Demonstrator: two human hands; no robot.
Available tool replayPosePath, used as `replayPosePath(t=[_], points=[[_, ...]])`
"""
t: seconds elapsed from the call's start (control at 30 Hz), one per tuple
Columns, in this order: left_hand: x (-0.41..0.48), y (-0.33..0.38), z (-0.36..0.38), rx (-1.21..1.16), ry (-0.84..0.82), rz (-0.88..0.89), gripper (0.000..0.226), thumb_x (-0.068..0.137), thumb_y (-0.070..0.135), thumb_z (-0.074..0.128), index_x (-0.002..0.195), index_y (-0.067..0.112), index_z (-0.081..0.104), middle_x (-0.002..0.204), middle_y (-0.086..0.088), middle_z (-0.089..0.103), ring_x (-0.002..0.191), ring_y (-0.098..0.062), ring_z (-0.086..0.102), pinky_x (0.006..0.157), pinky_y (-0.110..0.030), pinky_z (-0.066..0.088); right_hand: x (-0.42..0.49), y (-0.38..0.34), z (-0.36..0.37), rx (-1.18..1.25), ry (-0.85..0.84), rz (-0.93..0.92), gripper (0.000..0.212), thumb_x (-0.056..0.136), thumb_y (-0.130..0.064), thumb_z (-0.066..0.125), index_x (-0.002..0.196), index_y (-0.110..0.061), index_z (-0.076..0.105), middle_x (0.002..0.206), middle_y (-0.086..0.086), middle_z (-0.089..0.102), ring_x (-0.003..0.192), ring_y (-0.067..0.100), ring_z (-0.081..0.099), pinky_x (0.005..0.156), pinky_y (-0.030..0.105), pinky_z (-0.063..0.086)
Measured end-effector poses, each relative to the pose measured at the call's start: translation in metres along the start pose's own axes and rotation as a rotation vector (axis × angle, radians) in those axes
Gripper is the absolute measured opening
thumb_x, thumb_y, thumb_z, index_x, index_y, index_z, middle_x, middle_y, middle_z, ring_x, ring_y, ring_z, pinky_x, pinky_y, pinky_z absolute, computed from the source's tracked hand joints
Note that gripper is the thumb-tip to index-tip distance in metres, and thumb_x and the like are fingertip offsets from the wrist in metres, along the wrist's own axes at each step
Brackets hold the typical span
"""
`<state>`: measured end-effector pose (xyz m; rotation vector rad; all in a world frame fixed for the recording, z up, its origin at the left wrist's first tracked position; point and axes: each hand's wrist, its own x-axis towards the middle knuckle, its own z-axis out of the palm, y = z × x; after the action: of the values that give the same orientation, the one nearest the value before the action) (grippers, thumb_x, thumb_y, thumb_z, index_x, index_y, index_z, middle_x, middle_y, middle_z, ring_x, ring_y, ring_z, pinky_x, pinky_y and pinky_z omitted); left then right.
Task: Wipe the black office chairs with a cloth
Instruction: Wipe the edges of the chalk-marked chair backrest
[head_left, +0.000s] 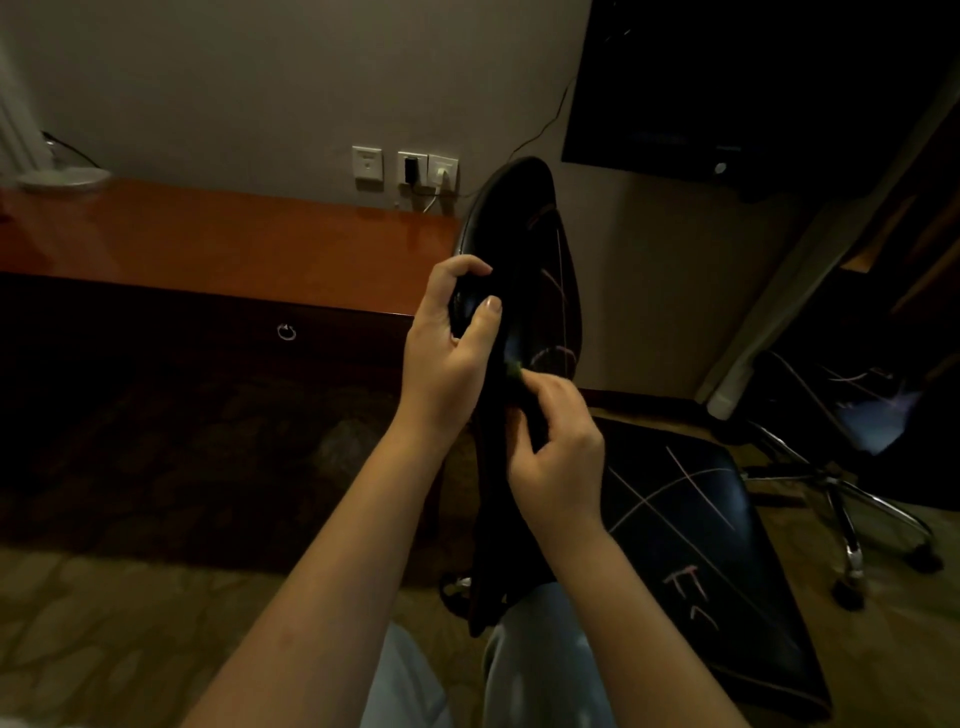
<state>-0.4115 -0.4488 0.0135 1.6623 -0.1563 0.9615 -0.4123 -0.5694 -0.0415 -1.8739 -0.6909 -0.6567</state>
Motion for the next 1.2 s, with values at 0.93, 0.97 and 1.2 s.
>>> replayPosePath(t=[0.93, 0.97, 1.2], points=[[-0.002, 0.002, 0.000, -0.024, -0.025, -0.009, 0.020, 0.094, 0.018, 0.051, 0.113, 0.021, 0.050, 0.103, 0.013, 0.051, 0.095, -0.006, 0.053, 0.083, -0.018, 0.044, -0.002, 0.007, -0.003, -0.002, 0.028, -0.036, 0.035, 0.085, 0.003, 0.056, 0.118, -0.005, 0.065, 0.111, 0.001, 0.064, 0.105, 0.006, 0.059, 0.095, 0.014, 0.046], [-0.003, 0.002, 0.001, -0.028, -0.025, -0.008, 0.020, 0.093, 0.018, 0.051, 0.113, 0.022, 0.050, 0.103, 0.012, 0.051, 0.095, -0.006, 0.053, 0.083, -0.018, 0.044, -0.006, 0.011, -0.004, -0.008, 0.024, -0.027, 0.035, 0.085, 0.003, 0.057, 0.118, -0.006, 0.065, 0.111, 0.001, 0.064, 0.105, 0.007, 0.060, 0.094, 0.015, 0.047], [-0.002, 0.003, 0.001, -0.035, -0.021, -0.023, 0.021, 0.093, 0.019, 0.051, 0.114, 0.021, 0.050, 0.104, 0.011, 0.052, 0.097, -0.008, 0.054, 0.085, -0.019, 0.045, -0.029, 0.036, -0.014, -0.044, 0.002, 0.091, 0.033, 0.084, 0.011, 0.061, 0.111, -0.006, 0.069, 0.103, -0.006, 0.064, 0.101, -0.002, 0.059, 0.090, 0.008, 0.044]])
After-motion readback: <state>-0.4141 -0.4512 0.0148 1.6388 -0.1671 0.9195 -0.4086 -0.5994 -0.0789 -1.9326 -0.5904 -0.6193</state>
